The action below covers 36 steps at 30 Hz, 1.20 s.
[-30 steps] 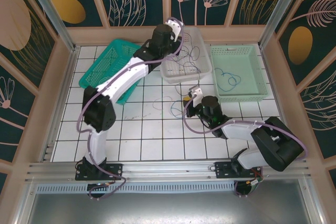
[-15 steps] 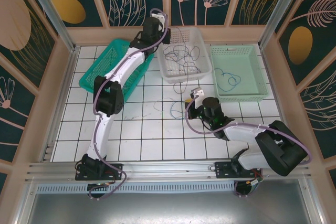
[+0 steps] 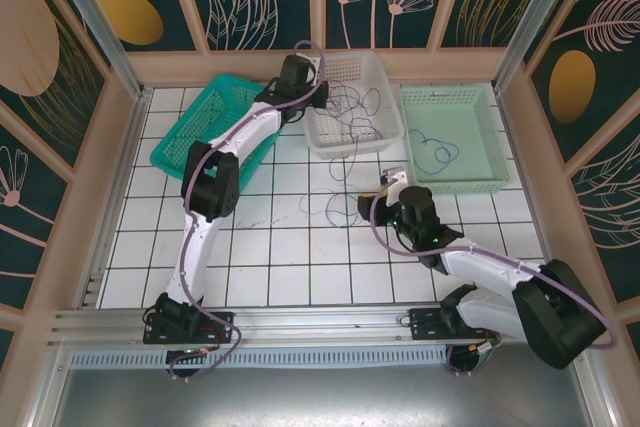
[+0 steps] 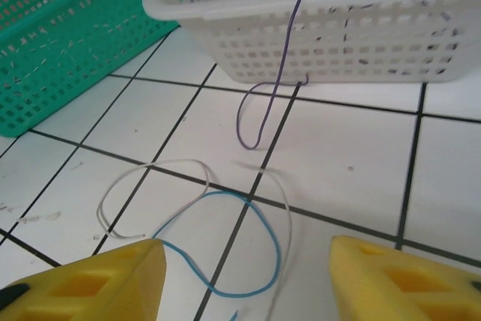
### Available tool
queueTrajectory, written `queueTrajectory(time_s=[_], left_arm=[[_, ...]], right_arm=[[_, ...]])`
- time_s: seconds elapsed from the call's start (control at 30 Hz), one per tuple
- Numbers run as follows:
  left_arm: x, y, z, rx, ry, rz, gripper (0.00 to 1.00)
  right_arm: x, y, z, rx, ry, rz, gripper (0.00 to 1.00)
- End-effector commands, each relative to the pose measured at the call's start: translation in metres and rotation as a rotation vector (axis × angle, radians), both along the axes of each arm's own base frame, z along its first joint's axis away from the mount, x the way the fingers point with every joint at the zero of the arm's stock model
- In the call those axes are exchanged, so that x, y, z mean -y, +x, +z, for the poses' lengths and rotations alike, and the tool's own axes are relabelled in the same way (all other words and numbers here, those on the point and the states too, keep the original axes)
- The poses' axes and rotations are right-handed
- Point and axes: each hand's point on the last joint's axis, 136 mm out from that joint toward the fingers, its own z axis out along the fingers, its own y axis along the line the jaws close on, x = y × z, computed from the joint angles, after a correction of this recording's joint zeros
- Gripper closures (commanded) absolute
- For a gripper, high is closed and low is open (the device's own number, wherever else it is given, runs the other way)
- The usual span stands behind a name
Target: Untangle the cables
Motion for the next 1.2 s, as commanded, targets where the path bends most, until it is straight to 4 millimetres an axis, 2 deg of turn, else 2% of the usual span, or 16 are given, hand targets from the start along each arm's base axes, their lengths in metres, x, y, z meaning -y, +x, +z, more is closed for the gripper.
queueTrajectory(time_s=[0.0, 0.07, 0.13, 0.27, 0.33, 0.43, 0.53, 0.63, 0.77, 0.93, 1.0, 1.07, 1.17], left_arm=[[0.0, 0.003, 0.027, 0.043, -0.021, 0.01, 0.9], [0.001, 0.001, 0.024, 0.03, -0.022, 0.0, 0.92], [0.002, -0.001, 0.025, 0.031, -0.034, -0.004, 0.94], [0.005, -0.005, 0.038, 0.048, -0.072, -0.018, 0.96], [0.006, -0.006, 0.045, 0.054, -0.085, -0.025, 0.94], [0.006, -0.007, 0.047, 0.057, -0.084, -0.027, 0.93], [0.006, -0.008, 0.045, 0.049, -0.077, -0.03, 0.82], [0.006, -0.01, 0.041, 0.038, -0.071, -0.038, 0.8], [0.004, -0.015, 0.042, 0.039, -0.069, -0.042, 0.77], [0.001, -0.023, 0.047, 0.041, -0.072, -0.051, 0.76], [-0.001, -0.027, 0.05, 0.046, -0.073, -0.049, 0.76], [-0.003, -0.031, 0.052, 0.051, -0.076, -0.049, 0.76], [-0.008, -0.04, 0.056, 0.058, -0.078, -0.045, 0.75]], right_arm=[[0.013, 0.008, 0.022, 0.018, 0.016, -0.075, 0.36], [0.016, 0.012, 0.031, 0.017, 0.02, -0.102, 0.32], [0.012, 0.015, 0.04, 0.029, 0.021, -0.083, 0.3], [-0.001, 0.032, 0.048, 0.048, 0.009, -0.045, 0.29], [-0.014, 0.041, 0.044, 0.029, 0.024, -0.015, 0.29], [-0.019, 0.066, 0.031, -0.008, 0.06, -0.017, 0.29], [-0.034, 0.09, 0.02, -0.03, 0.064, 0.006, 0.29], [-0.045, 0.108, 0.008, -0.043, 0.061, 0.014, 0.31], [-0.055, 0.12, -0.001, -0.059, 0.097, 0.034, 0.33], [-0.063, 0.123, -0.006, -0.081, 0.137, 0.054, 0.36], [-0.064, 0.126, -0.006, -0.084, 0.142, 0.051, 0.41], [-0.066, 0.127, -0.01, -0.101, 0.139, 0.054, 0.56], [-0.068, 0.125, -0.006, -0.117, 0.14, 0.058, 0.85]])
